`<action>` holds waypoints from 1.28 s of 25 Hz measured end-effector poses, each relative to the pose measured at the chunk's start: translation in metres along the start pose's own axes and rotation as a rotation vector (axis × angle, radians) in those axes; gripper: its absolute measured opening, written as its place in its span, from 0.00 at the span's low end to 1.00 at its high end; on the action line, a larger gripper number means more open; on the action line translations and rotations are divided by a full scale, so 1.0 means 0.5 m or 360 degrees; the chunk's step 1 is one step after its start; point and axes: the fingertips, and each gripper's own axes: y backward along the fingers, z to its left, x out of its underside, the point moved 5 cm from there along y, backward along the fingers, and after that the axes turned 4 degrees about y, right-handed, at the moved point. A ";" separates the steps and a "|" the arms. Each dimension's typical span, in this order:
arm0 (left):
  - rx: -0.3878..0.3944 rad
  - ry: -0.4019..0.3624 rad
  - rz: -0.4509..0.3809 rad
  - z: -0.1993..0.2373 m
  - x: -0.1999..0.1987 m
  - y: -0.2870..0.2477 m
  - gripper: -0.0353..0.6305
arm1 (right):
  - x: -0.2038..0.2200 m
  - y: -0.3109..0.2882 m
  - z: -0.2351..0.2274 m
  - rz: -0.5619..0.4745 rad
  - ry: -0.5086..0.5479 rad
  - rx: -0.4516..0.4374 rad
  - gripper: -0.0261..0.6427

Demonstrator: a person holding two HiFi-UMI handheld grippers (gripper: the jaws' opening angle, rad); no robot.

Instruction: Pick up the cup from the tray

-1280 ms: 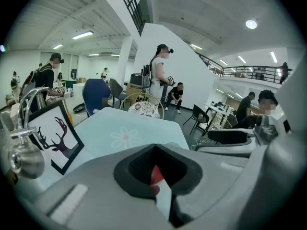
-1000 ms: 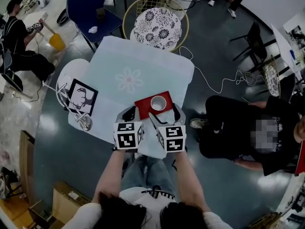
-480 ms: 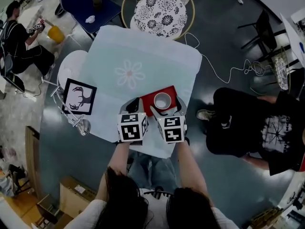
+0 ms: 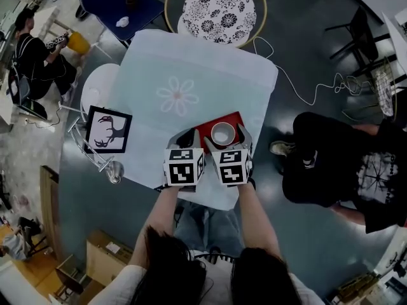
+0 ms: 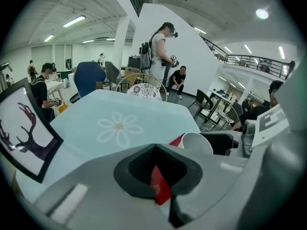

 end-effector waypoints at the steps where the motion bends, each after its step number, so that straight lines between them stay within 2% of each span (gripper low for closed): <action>1: 0.0003 0.0002 0.0011 0.002 0.003 -0.003 0.05 | 0.000 -0.001 -0.001 -0.0002 0.0009 0.0007 0.73; 3: 0.0023 0.0009 0.0044 0.002 0.011 -0.007 0.05 | -0.003 0.000 0.000 -0.0018 0.0025 0.0012 0.64; 8: 0.0032 -0.0002 0.0071 -0.007 0.024 -0.011 0.05 | -0.001 0.009 0.005 -0.0030 0.0070 -0.0008 0.63; 17: 0.0036 0.0018 -0.0037 -0.014 0.014 0.017 0.05 | -0.024 0.055 0.014 -0.0125 0.0068 -0.0017 0.62; 32: 0.0065 -0.0016 -0.0085 -0.063 0.038 0.085 0.05 | 0.022 0.174 0.012 -0.0130 0.0066 0.0035 0.61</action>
